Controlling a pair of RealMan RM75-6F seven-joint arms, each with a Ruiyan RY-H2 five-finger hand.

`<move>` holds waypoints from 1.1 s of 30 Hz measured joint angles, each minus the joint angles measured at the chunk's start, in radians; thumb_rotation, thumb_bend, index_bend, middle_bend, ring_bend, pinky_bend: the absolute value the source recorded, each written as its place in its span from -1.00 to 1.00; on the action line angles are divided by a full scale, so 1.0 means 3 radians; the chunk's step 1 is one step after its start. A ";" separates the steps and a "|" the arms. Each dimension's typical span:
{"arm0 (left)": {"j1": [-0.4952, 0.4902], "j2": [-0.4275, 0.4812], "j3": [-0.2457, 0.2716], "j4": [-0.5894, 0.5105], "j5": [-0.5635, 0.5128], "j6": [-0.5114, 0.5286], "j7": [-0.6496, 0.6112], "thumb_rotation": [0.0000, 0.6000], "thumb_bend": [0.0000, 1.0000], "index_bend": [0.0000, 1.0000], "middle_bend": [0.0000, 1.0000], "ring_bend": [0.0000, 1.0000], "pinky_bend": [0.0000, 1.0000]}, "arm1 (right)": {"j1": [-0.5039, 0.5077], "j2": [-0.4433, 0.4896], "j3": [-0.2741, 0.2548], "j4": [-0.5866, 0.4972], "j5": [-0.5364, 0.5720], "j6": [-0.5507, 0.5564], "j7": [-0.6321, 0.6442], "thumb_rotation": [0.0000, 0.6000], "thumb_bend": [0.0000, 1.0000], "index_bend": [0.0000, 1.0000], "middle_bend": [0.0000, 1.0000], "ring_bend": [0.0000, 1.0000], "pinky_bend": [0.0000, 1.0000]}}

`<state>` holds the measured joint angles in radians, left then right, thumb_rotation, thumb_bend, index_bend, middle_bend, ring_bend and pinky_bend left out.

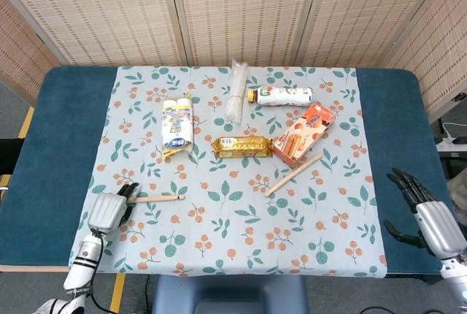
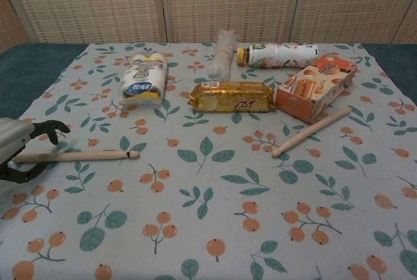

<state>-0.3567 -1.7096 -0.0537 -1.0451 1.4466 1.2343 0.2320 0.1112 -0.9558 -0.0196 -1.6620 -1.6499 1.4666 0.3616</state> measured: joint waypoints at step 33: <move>0.0005 -0.0393 0.0029 0.0662 0.0063 0.0104 -0.0209 1.00 -0.10 -0.16 -0.11 0.95 1.00 | 0.0051 0.0047 -0.0043 -0.0029 -0.0027 -0.0102 0.0059 1.00 -0.51 -0.81 -1.00 -1.00 -0.65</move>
<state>-0.3551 -1.8275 -0.0449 -0.8466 1.4654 1.2656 0.1694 0.1265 -0.9416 -0.0324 -1.6709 -1.6580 1.4359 0.3792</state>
